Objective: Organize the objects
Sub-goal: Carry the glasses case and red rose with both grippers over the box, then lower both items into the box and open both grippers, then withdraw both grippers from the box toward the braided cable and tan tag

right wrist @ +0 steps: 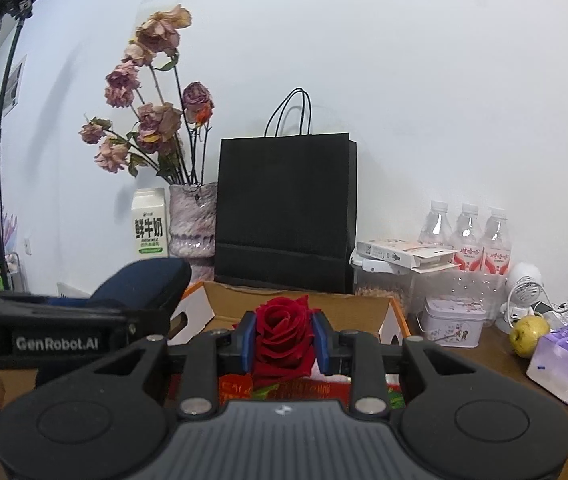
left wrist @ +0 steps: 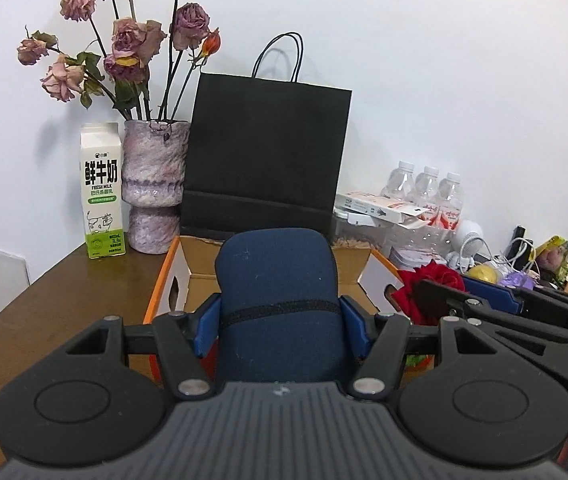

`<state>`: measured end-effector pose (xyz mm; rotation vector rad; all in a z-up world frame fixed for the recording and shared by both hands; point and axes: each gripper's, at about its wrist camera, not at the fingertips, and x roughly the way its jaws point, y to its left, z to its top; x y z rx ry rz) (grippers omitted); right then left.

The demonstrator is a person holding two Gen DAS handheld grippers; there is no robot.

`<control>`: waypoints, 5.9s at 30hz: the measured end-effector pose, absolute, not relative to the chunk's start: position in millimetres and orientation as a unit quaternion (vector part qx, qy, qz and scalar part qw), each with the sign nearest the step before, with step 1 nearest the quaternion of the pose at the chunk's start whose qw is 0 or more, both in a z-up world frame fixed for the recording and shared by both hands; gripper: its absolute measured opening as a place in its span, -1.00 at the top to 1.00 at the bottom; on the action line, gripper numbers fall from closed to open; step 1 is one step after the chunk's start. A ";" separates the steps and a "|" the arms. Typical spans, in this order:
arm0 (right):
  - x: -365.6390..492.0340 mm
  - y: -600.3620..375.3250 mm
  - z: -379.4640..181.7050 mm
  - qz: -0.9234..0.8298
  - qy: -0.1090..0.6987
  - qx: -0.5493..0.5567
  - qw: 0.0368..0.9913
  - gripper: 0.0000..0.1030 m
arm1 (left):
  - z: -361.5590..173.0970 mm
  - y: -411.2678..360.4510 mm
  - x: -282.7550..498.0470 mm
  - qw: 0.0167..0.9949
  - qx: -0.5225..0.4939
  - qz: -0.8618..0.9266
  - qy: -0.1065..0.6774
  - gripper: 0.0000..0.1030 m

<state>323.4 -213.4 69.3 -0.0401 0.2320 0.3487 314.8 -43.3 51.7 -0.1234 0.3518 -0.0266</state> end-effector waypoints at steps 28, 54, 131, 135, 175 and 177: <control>453.5 -213.5 52.9 0.190 0.180 0.031 0.965 0.46 | 49.8 -19.5 431.6 0.970 -0.104 0.000 0.218 -0.22; 490.1 -207.1 32.4 0.128 0.218 0.002 0.967 -0.99 | 43.0 -22.6 453.6 0.979 -0.074 0.036 0.189 -1.00; 212.3 -220.4 25.0 0.134 0.208 -0.062 0.967 -1.00 | 42.7 11.6 196.7 0.984 -0.041 -0.018 0.173 -1.00; 204.3 -219.7 14.6 0.133 0.220 -0.061 0.964 -1.00 | 30.7 15.5 188.7 0.982 -0.037 -0.018 0.186 -1.00; 262.2 -188.8 -31.3 0.127 0.326 -0.087 0.933 -1.00 | -24.2 34.5 192.6 0.968 -0.055 -0.025 0.245 -1.00; 269.5 -189.3 -32.1 0.128 0.330 -0.078 0.932 -1.00 | -25.3 34.6 193.6 0.967 -0.057 -0.025 0.247 -1.00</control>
